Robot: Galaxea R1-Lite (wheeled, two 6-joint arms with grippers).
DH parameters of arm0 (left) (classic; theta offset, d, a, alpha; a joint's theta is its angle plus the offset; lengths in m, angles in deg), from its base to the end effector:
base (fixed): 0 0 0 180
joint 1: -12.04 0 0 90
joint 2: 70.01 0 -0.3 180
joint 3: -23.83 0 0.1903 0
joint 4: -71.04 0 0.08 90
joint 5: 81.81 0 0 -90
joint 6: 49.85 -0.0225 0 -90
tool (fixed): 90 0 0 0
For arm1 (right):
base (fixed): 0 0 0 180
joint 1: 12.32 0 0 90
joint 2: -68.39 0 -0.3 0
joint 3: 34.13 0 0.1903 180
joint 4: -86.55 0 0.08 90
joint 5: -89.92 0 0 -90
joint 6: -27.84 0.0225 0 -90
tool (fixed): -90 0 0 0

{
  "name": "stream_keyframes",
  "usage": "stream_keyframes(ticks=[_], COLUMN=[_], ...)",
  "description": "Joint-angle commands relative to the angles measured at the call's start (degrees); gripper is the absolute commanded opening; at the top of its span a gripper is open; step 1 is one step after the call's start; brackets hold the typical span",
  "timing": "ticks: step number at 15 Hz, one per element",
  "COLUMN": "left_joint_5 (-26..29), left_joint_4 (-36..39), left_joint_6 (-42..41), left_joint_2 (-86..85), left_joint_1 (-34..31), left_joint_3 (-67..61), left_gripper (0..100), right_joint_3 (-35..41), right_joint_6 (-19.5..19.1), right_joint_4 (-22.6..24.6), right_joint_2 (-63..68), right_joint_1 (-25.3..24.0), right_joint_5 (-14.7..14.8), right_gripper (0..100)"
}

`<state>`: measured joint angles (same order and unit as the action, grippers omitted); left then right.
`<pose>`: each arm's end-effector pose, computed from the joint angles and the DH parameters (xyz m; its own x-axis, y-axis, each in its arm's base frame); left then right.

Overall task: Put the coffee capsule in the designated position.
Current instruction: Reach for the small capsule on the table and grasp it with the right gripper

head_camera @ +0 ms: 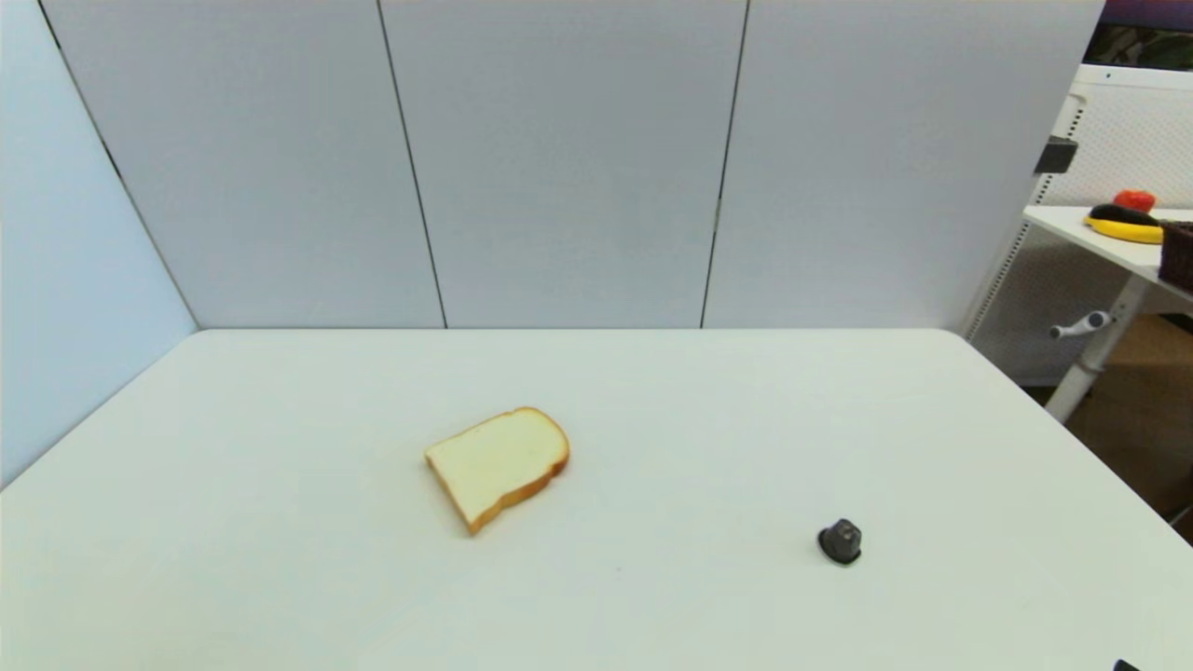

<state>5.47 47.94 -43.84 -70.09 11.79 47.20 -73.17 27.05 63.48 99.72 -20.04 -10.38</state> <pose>-0.0229 0.0010 0.0759 0.9986 0.0518 0.0061 -0.0509 0.9932 -0.1050 0.0300 0.0081 0.1545 0.9161 0.3046 -0.2606 -0.3066 0.9512 0.0341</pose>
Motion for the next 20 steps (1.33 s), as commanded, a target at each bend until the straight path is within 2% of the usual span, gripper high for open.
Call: stream_keyframes(ticks=[1, 4, 7, 8, 10, 11, 14, 18, 20], left_joint_5=[0.0, -0.1, 0.0, 0.0, 0.0, -0.1, 0.0, -0.1, 0.0], left_joint_4=[0.0, 0.0, 0.0, 0.0, 0.0, 0.0, 0.0, 0.0, 0.0], left_joint_6=[0.1, 0.1, 0.1, 0.1, 0.1, 0.1, 0.1, 0.1, 0.1], left_joint_2=[0.1, 0.1, 0.1, 0.2, 0.1, 0.1, 0.1, 0.1, 0.1], left_joint_1=[0.0, 0.0, 0.0, 0.0, 0.0, 0.0, 0.0, 0.0, 0.0], left_joint_3=[0.0, 0.0, 0.0, 0.0, 0.0, 0.0, 0.0, 0.0, 0.0], left_gripper=[100, 100, 100, 100, 100, 100, 100, 100, 100], right_joint_3=[-5.2, -3.8, 0.1, -1.4, -5.7, -8.1, -13.3, -16.3, -19.7], right_joint_6=[-2.2, -4.8, -6.6, -7.6, -9.6, -10.5, -14.8, -21.9, -22.5], right_joint_4=[6.7, 11.7, 23.0, 23.9, 21.3, 19.2, 18.7, 18.4, 16.7], right_joint_2=[22.4, 30.4, 36.5, 39.5, 43.6, 45.5, 53.6, 58.5, 61.0], right_joint_1=[-2.9, -2.9, -3.0, -3.3, -3.2, -3.2, -3.3, -2.8, -3.1], right_joint_5=[-9.7, -11.1, -11.3, -12.1, -14.5, -14.7, -14.7, -14.3, -14.0], right_gripper=[100, 100, 100, 100, 100, 100, 100, 100, 100])
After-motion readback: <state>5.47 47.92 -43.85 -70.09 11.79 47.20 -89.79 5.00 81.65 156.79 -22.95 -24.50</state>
